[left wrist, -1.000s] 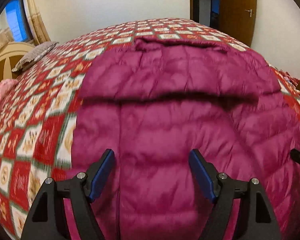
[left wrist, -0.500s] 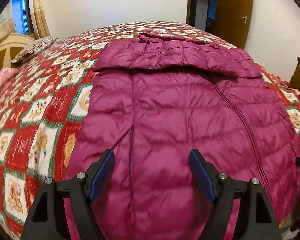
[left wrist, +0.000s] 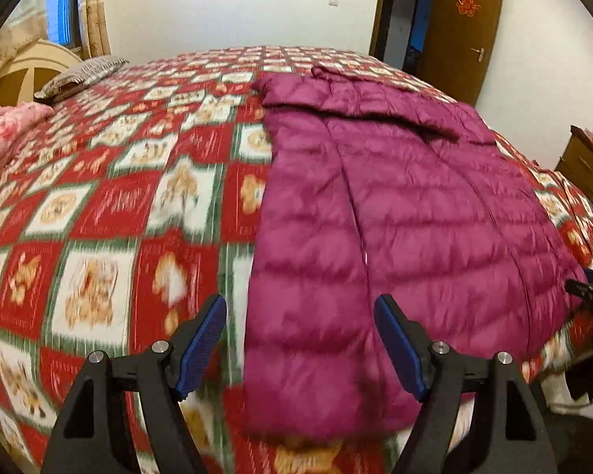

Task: Fold large clothes
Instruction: 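Grasp the jacket edge with the right gripper while the left gripper grasps it too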

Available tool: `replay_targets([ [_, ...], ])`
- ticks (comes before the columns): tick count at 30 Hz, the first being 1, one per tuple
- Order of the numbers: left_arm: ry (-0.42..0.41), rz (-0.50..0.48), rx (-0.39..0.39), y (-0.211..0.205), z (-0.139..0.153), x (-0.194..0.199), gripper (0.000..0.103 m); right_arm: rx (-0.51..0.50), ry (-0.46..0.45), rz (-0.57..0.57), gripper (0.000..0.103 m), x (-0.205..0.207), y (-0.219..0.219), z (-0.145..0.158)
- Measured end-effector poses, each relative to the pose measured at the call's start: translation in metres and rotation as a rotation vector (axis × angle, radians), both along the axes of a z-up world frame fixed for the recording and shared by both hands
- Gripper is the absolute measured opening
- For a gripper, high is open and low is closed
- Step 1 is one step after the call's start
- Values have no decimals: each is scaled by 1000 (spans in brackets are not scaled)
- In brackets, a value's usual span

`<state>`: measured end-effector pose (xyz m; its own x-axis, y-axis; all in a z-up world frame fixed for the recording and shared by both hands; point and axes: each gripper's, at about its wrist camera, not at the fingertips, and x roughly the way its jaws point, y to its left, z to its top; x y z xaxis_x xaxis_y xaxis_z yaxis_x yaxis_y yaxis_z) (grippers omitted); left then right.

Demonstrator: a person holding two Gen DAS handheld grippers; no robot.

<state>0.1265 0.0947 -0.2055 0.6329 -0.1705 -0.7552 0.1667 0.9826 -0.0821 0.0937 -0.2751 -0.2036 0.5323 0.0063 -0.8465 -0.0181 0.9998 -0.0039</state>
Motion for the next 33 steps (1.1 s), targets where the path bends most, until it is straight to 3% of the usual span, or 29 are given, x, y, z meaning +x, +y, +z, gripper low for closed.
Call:
replay_targets([
  [2,14,-18,-12,2,-5,-8,78,26,38,11,79,-1,0,-8],
  [9,87,-50,-35,-2,-31,-6,78,-93,31,72,79,-1,15,-22],
  [11,80,-59,-45,-1,-29,-7,78,-104,30,84,66,-2,16,-23],
  [12,79,-69,-48,-1,-28,-8,78,-111,27,90,43,-2,16,-22],
  [13,77,-83,-55,0,-27,-10,77,-84,38,102,27,-1,15,-22],
  [15,69,-102,-68,-1,-25,-12,51,4,49,93,20,2,7,-21],
  [16,74,-113,-78,-1,-24,-12,28,33,46,87,16,1,4,-20],
  [19,62,-136,-121,-1,-18,-14,17,104,14,92,12,-2,2,-8],
  [23,8,-168,-118,-8,-4,-18,10,170,-40,102,10,-8,-4,10],
  [27,-49,-186,-141,-10,15,-22,8,256,-89,90,10,-9,-8,30],
  [33,-141,-228,-162,-10,49,-32,8,279,-150,104,9,-16,-5,52],
])
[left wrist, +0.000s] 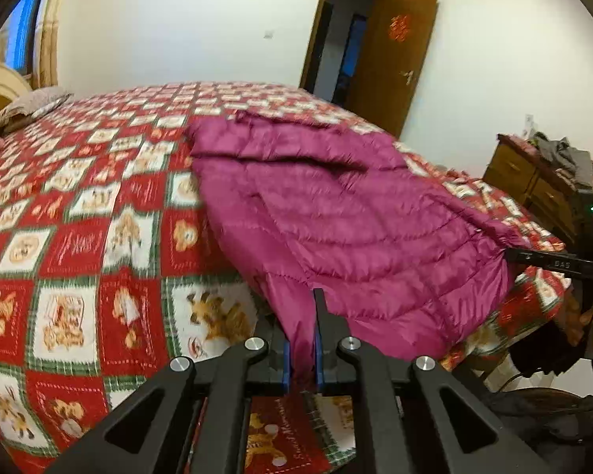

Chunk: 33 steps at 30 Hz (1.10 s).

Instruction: Fold large clothes

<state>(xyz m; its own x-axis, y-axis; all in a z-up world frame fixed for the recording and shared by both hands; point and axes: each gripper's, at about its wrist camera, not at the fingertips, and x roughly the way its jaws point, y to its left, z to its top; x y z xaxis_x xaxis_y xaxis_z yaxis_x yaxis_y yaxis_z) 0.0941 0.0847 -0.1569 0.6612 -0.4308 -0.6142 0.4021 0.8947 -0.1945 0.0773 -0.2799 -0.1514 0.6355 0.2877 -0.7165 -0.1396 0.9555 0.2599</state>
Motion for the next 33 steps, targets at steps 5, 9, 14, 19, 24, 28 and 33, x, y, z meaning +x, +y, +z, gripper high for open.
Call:
replay_targets([
  [5,-65,-50,-38,4,17,-16,8,28,-29,1,9,-11,-11,13],
  [9,-93,-96,-98,9,26,-32,8,40,-54,-8,9,-36,-20,25],
  [14,-134,-158,-160,15,38,-56,8,42,-64,-28,9,-64,-29,37],
  [19,-173,-204,-230,25,65,-66,8,80,-77,-49,9,-69,-39,55],
  [24,-205,-165,-191,25,93,-41,8,133,-132,-50,9,-45,-46,82],
  [28,-157,-94,-182,23,104,13,8,140,-168,-59,9,-1,-44,99],
  [33,-59,34,-130,20,101,94,8,167,-173,-83,9,78,-42,109],
])
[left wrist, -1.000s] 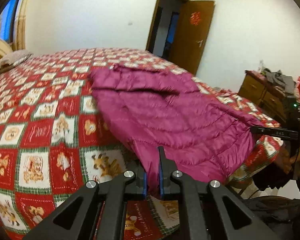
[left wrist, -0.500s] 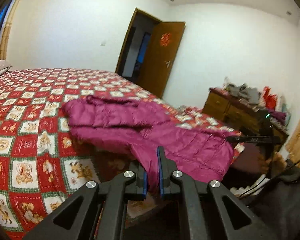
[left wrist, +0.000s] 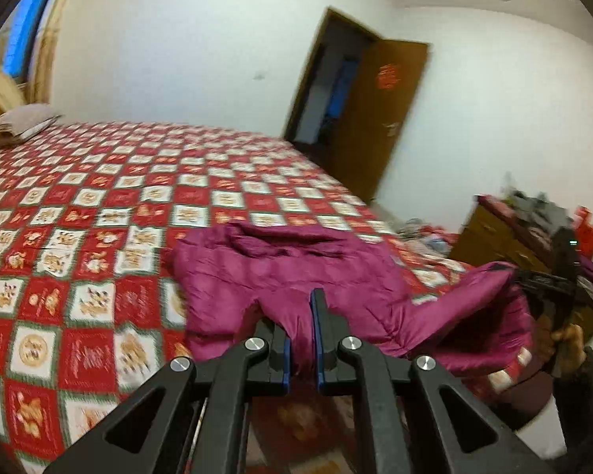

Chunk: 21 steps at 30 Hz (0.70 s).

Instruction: Fold large clothes

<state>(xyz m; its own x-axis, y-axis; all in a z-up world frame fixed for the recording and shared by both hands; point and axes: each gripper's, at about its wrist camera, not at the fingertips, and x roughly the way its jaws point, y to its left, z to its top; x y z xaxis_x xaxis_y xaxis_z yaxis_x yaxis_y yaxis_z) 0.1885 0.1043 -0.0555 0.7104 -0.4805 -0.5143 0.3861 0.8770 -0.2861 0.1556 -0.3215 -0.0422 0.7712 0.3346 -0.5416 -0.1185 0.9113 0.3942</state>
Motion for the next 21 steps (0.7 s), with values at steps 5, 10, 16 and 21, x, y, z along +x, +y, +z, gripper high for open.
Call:
replay_targets([
  [5,86,86,38,-7,-14,74,8,-25,40,-40,9,78,6,-7],
  [10,173,172,74,-14,-43,155,8,-63,100,-90,9,150,11,-26],
  [16,209,265,226,-41,-74,224,8,-121,170,-175,9,215,20,-59],
  [21,220,306,314,-56,-98,258,8,-215,200,-243,9,249,35,-88],
])
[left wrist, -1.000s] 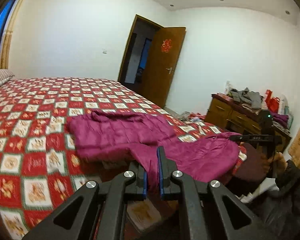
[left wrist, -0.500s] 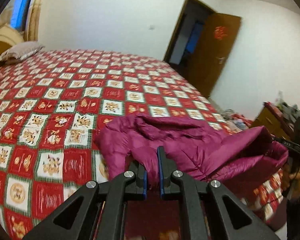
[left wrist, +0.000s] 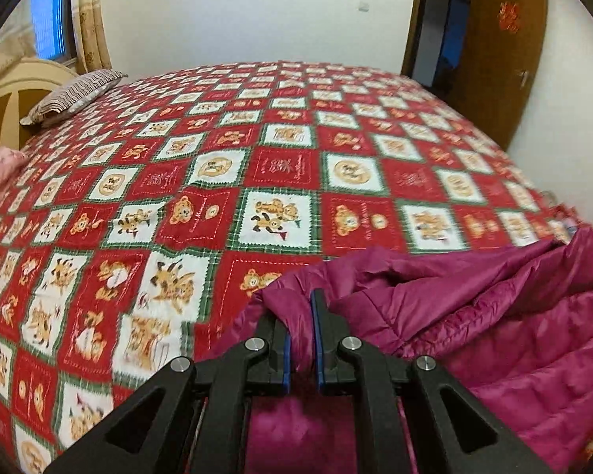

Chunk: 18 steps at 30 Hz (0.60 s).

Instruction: Fold large clothes

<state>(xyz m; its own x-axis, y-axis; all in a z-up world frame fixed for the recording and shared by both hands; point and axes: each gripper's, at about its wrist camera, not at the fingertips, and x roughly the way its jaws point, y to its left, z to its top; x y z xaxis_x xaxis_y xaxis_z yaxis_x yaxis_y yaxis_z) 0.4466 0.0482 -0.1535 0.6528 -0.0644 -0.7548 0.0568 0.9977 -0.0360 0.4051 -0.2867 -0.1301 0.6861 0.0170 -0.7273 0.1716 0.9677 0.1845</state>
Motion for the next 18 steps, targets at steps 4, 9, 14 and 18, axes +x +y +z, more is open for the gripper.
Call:
replay_targets([
  [4,25,11,35,-7,-20,16,8,-72,22,-23,9,13,9,-23],
  [9,-3,28,122,-20,-36,18,8,-125,24,-38,9,25,17,-40],
  [14,-41,53,175,-29,-46,18,9,-174,31,-47,9,29,24,-48],
  [18,-68,66,204,-32,-40,15,9,-187,39,-48,9,33,26,-51],
])
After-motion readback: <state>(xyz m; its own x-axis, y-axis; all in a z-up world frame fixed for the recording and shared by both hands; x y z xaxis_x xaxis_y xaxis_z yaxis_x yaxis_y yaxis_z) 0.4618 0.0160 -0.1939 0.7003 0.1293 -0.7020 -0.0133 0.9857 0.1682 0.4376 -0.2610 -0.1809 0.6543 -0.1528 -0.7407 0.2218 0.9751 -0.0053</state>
